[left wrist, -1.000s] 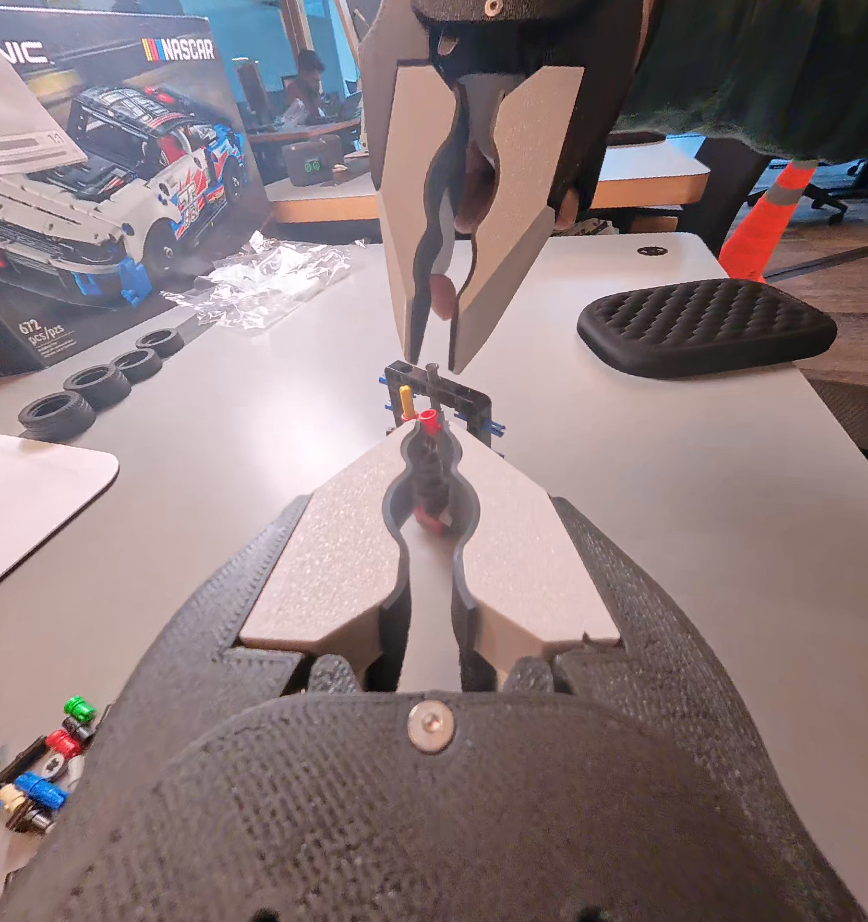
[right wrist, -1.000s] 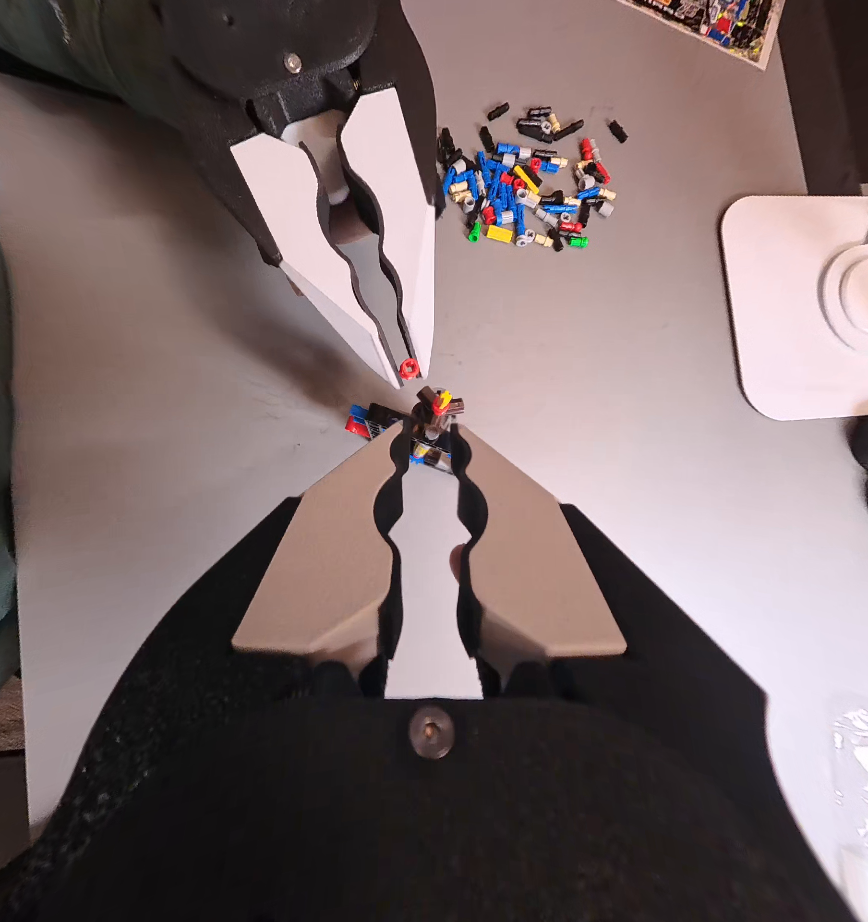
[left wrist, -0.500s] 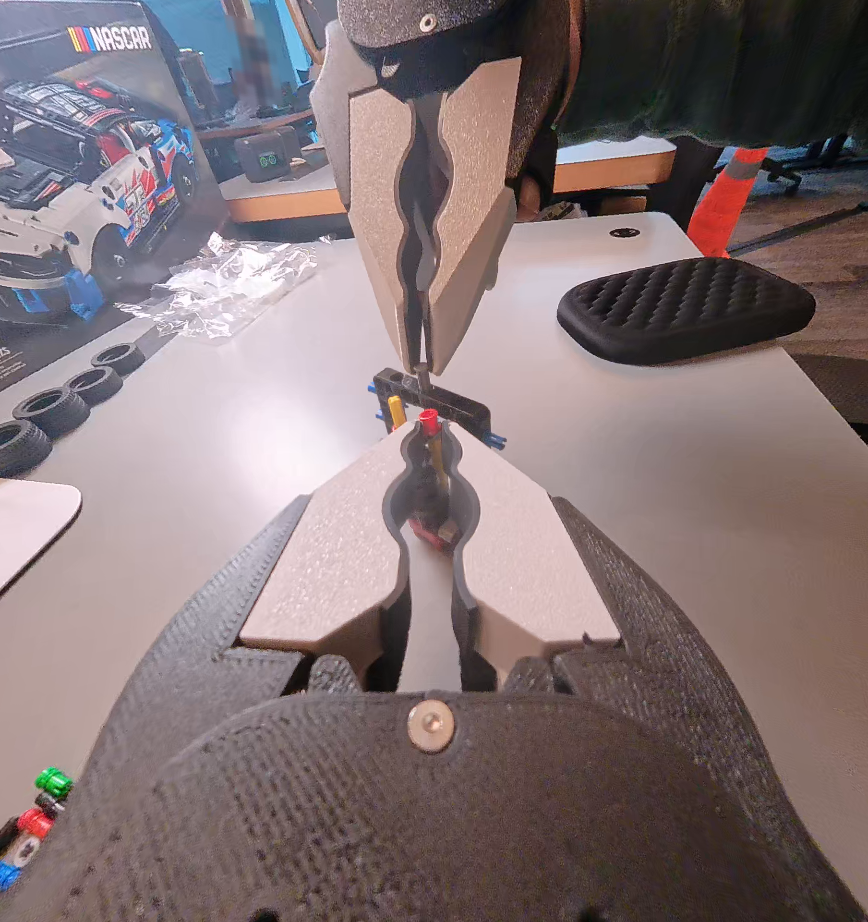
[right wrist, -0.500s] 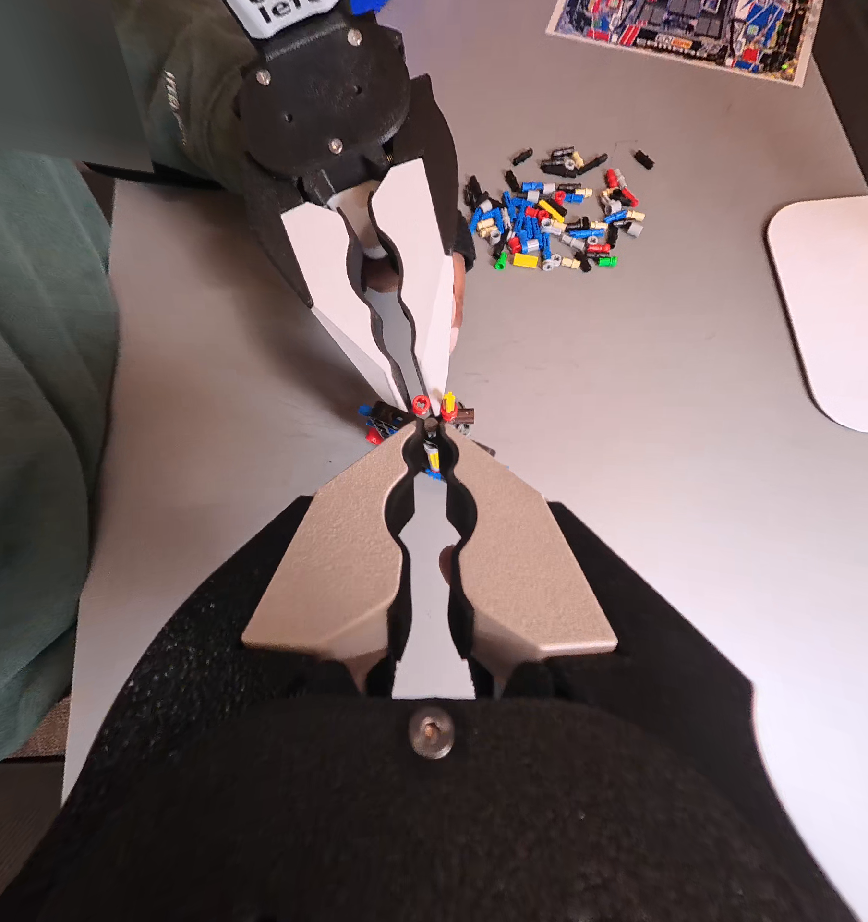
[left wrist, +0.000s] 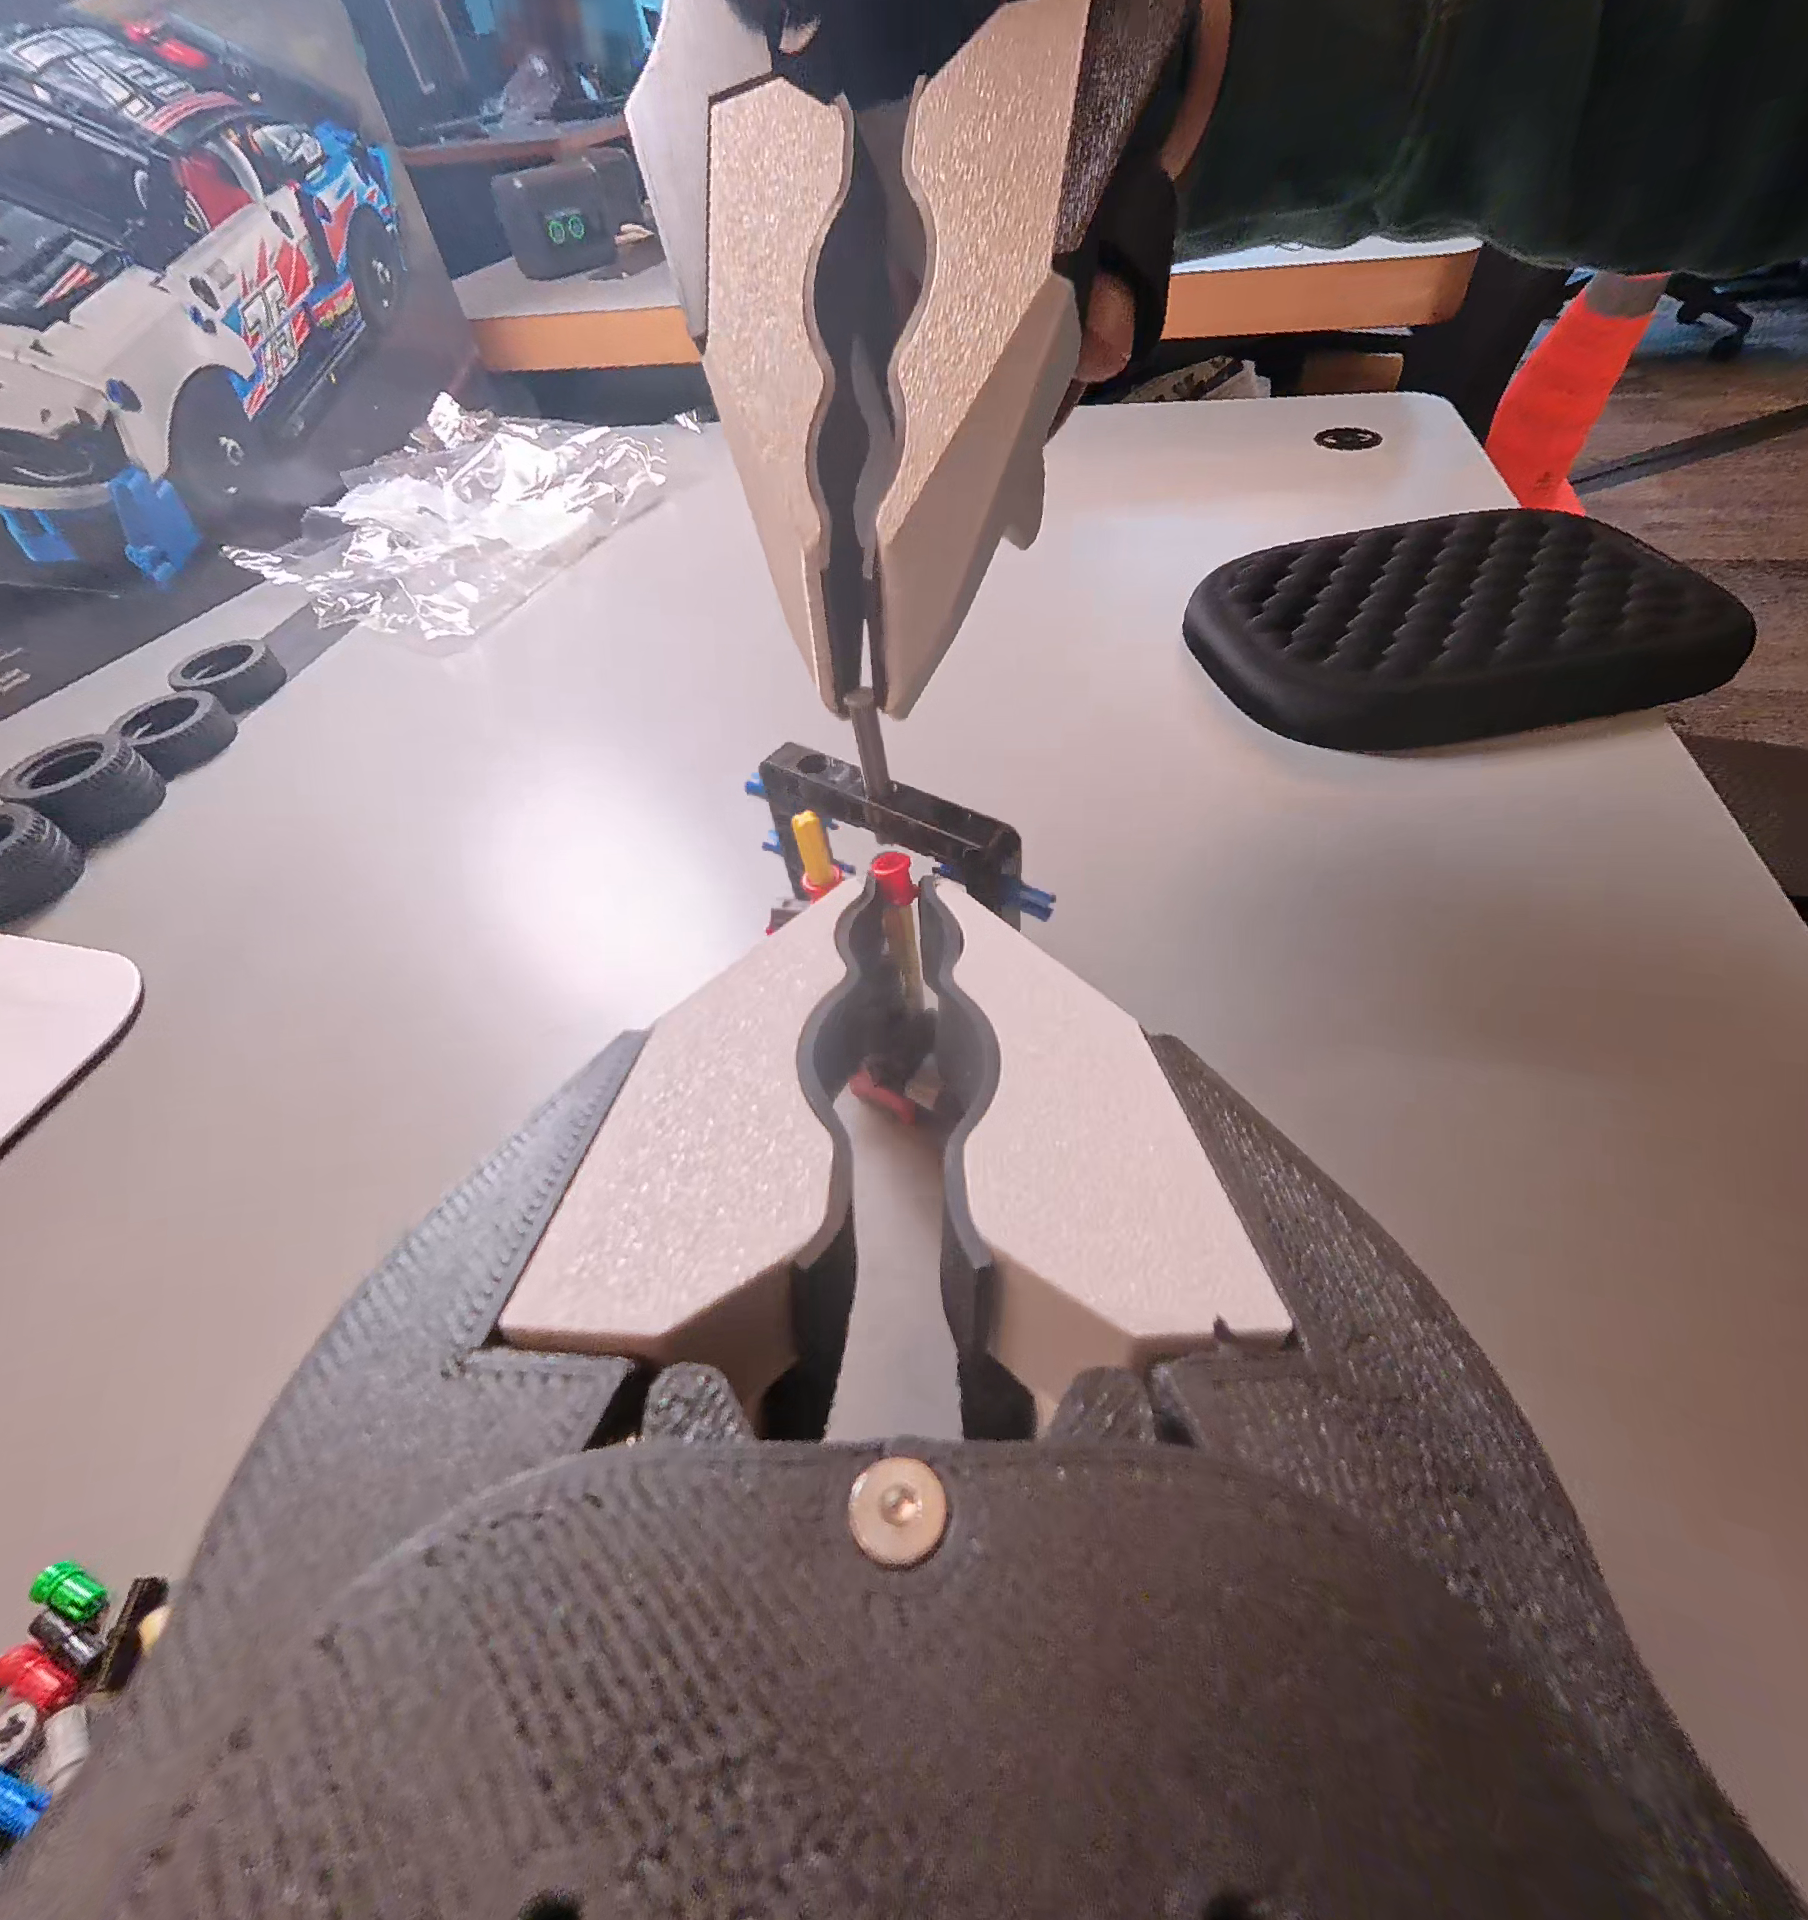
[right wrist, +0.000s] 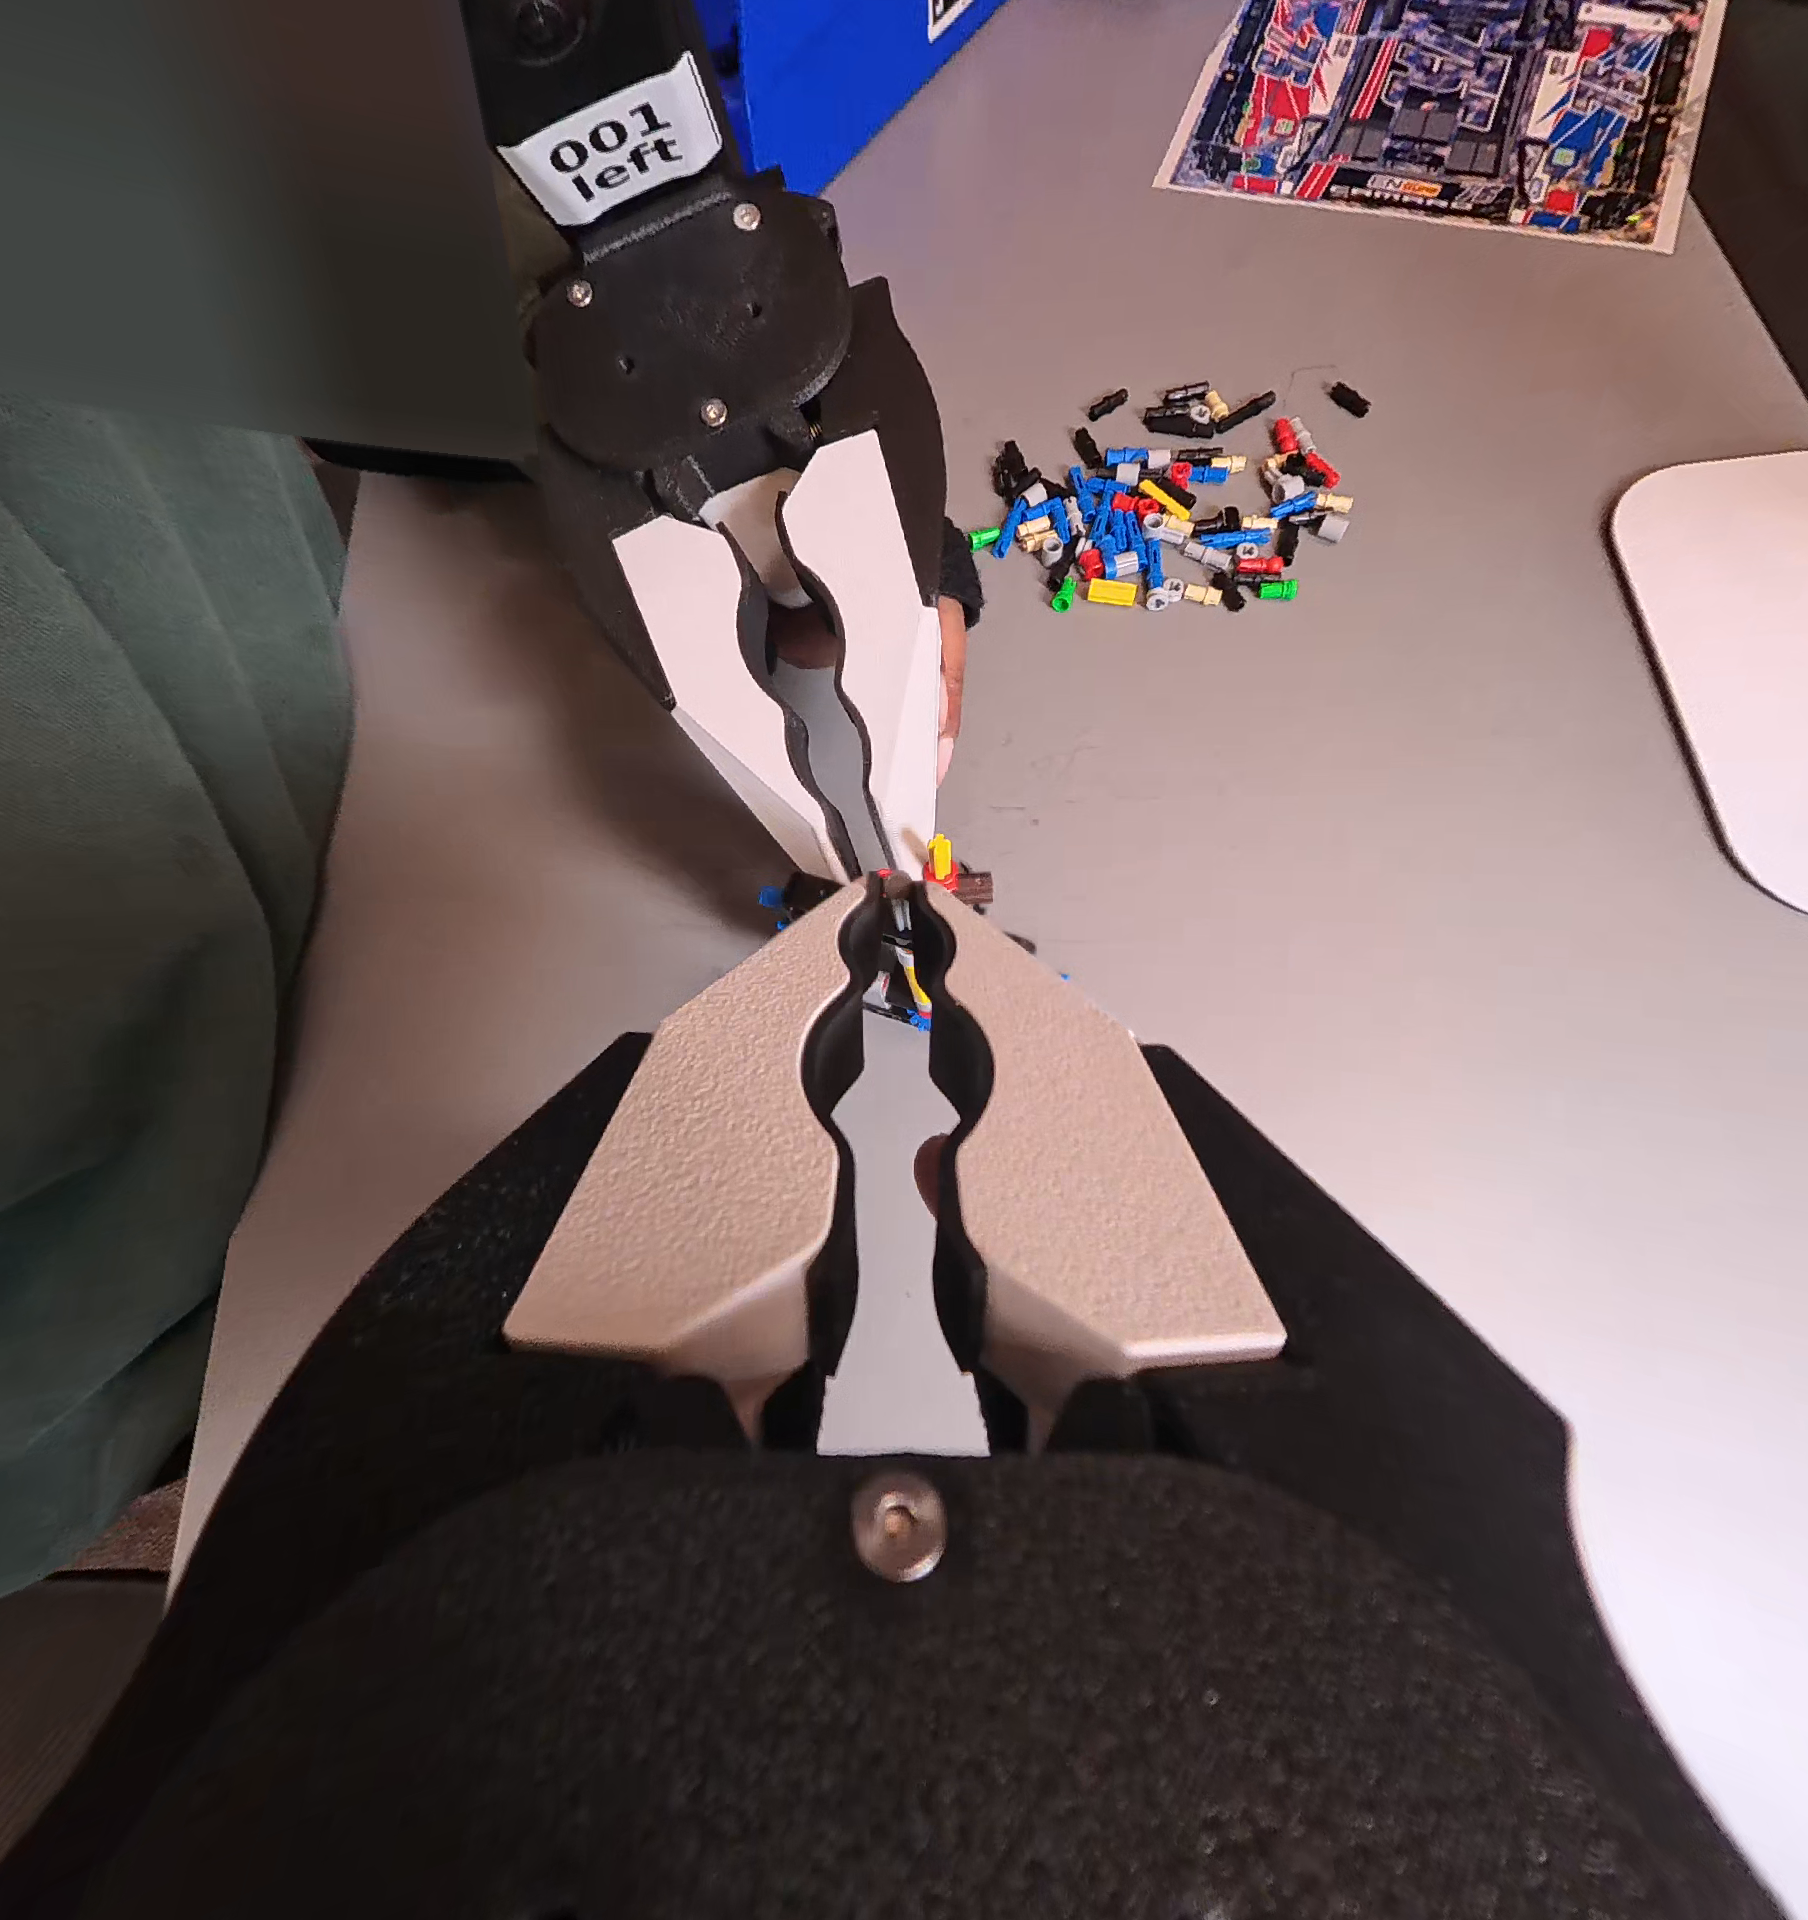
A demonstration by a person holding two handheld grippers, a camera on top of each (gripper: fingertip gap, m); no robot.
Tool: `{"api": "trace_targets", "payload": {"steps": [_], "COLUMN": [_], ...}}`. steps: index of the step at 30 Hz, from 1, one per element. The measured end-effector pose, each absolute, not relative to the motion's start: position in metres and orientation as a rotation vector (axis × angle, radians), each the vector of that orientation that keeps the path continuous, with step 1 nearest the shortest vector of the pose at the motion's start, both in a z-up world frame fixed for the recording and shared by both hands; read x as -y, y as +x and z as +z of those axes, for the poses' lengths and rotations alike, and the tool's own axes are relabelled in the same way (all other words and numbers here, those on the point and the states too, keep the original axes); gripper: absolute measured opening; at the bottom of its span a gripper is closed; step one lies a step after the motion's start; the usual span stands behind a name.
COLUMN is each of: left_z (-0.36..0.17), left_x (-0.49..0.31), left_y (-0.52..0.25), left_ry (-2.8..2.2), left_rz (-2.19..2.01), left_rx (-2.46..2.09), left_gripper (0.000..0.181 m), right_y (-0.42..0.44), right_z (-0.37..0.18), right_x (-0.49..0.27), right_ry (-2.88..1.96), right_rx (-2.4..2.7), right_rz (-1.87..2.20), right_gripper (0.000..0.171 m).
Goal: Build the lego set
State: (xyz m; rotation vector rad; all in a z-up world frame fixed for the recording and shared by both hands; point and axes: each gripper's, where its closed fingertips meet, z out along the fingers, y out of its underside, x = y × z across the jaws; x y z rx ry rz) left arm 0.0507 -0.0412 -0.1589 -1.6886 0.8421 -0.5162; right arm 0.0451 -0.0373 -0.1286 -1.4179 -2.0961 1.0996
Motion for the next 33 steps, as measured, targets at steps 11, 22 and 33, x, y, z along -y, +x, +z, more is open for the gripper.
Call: {"api": "trace_targets", "payload": {"steps": [11, 22, 33], "left_z": [-0.1596, -0.1605, -0.1617], "left_x": [0.0437, 0.0457, 0.0440], "left_y": [0.0510, 0.0450, 0.0422], "left_ry": [-1.693, -1.695, -1.691], "left_rz": [-0.526, -0.528, -0.437], "left_rx": [-0.847, -0.840, -0.861], "left_gripper": [0.005, 0.005, 0.005], "right_y": [0.0472, 0.0484, 0.0511], "right_z": [-0.1272, -0.1254, -0.1285], "right_x": [0.0390, 0.0386, 0.0382], "right_ry": [-1.414, -1.404, -1.386], "right_rx": [2.074, 2.071, 2.084], "right_rz": [1.144, 1.102, 1.015], "right_gripper": [0.003, 0.003, 0.003]}}
